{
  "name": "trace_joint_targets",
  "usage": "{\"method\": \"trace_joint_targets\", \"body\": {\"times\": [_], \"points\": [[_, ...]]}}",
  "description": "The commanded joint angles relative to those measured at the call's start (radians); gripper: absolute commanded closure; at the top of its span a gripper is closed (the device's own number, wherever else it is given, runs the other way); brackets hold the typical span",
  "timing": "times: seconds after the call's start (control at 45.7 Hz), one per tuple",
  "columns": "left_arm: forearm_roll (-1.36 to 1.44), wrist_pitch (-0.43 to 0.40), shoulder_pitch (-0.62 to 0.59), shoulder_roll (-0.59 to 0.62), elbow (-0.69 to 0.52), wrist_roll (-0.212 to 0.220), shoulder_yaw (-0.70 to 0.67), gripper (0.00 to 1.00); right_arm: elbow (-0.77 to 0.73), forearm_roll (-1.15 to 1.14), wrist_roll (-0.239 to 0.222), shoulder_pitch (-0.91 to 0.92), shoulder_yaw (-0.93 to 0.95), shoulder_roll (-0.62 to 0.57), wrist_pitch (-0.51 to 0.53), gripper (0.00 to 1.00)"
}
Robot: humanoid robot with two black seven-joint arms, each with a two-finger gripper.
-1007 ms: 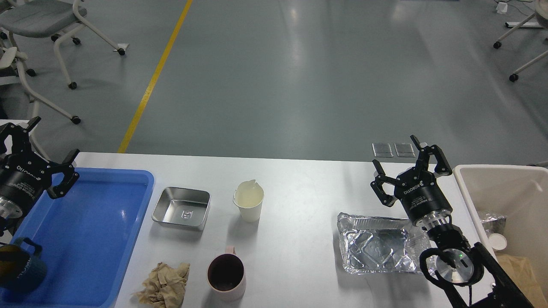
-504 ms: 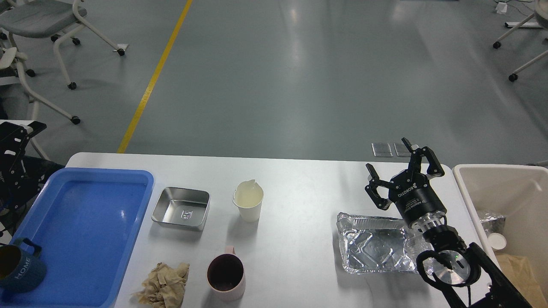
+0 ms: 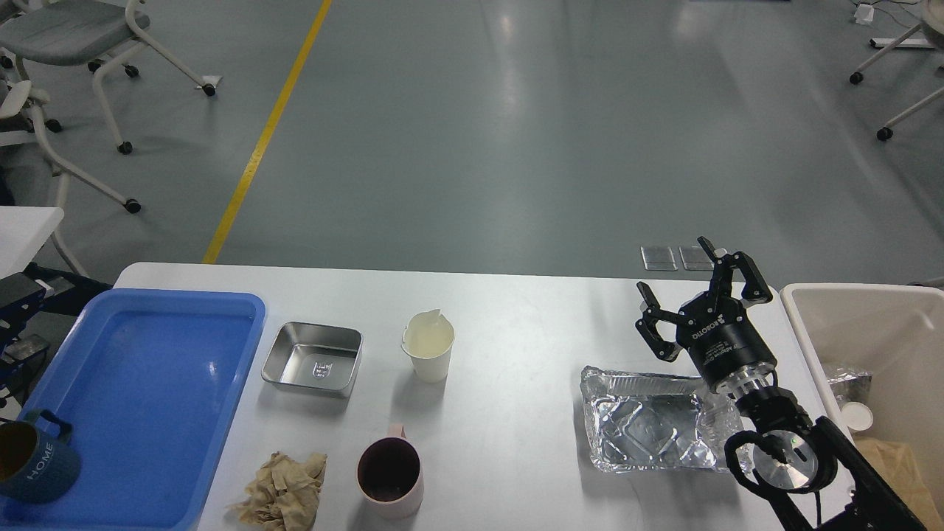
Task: Tidy desktop
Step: 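Move the left gripper back and down beside the blue tray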
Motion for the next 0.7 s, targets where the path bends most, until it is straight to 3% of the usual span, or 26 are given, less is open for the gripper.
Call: {"method": "trace_joint_targets", "body": {"times": [0.0,0.153,0.372,0.679], "points": [[0.005,-0.005,-0.005,0.004,0.0,-0.045,-0.001,0.04,0.0,0.0,-0.001,-0.001,-0.001,-0.002,0.0,0.0],[0.041,-0.046,-0.026,0.004,0.002,-0.091,-0.001,0.04,0.0,0.0,-0.001,-0.001,0.0,-0.001,0.0,0.0],[0.144,-0.101,-0.079,-0.039,-0.012,-0.086,0.032,0.04,0.001,0.0,0.0,-0.001,-0.003,0.005,0.0,0.0],[0.348,-0.177,-0.241,-0.079,-0.003,-0.086,0.232,0.04,0.001,-0.002,-0.001,-0.003,-0.004,0.007,0.002,0.0]]}}
